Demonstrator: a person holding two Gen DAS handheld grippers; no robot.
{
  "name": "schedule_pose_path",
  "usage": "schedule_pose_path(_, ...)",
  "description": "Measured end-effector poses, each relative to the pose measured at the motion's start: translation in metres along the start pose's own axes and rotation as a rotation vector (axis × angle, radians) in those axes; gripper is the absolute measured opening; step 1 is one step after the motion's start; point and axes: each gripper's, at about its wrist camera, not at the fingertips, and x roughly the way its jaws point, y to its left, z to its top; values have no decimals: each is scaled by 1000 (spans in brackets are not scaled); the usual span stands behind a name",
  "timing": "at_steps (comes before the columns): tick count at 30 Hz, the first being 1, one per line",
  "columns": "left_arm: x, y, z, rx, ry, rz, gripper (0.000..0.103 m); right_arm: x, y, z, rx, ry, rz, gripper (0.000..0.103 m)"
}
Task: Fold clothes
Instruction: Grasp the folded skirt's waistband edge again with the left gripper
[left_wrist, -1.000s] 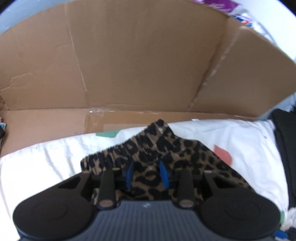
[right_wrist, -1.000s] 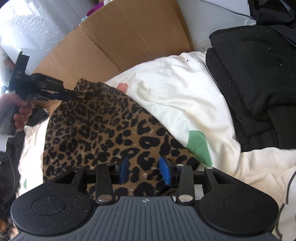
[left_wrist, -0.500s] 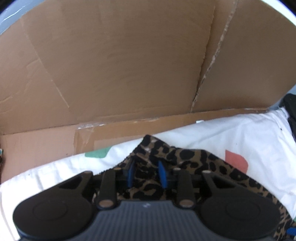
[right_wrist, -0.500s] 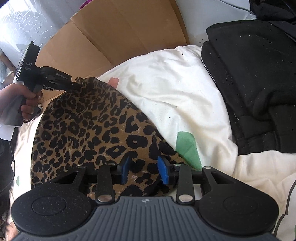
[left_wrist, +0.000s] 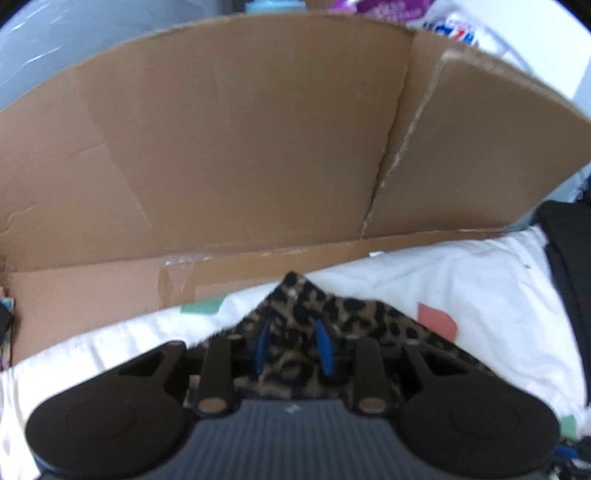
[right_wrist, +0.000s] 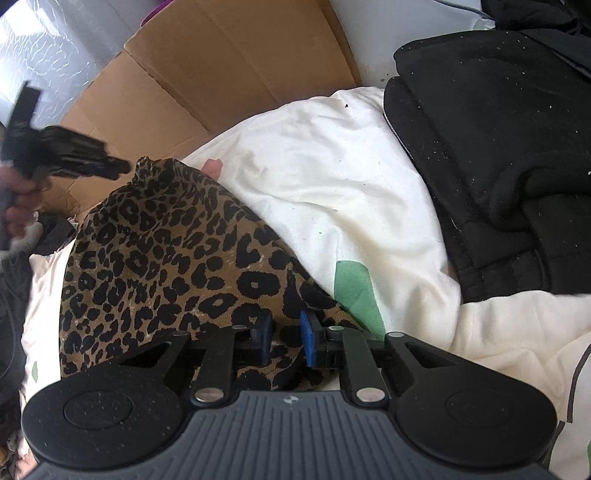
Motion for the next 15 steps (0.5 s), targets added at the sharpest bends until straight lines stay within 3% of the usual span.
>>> schedule_pose_path(6, -24, 11, -23, -18, 17, -18, 29, 0, 1, -1, -7, -1, 2, 22)
schedule_pose_path(15, 1, 8, -38, -85, 65, -34, 29, -1, 0, -1, -21, 0, 3, 22)
